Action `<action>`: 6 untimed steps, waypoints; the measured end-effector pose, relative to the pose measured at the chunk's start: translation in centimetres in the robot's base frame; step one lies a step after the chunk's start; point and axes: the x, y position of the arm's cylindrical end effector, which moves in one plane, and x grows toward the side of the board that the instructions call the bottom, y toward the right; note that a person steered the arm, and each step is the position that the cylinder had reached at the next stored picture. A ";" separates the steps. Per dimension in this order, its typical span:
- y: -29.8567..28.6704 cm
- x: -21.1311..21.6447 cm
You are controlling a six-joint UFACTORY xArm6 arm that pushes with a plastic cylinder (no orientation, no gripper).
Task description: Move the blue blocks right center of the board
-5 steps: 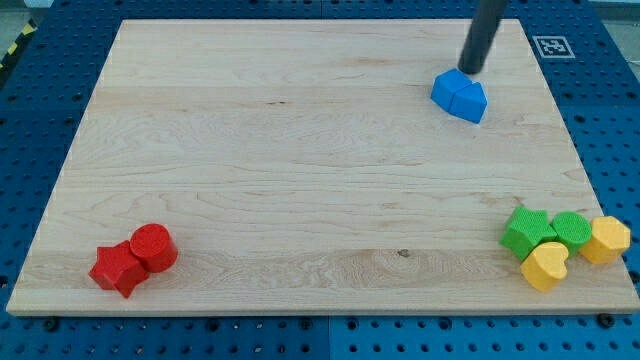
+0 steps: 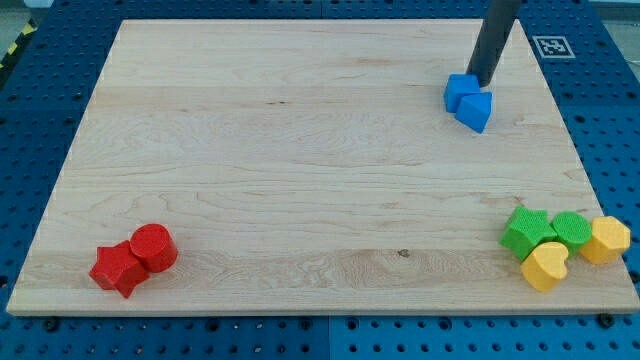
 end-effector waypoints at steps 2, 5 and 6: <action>-1.0 -1.1; -5.8 -0.8; -5.8 1.1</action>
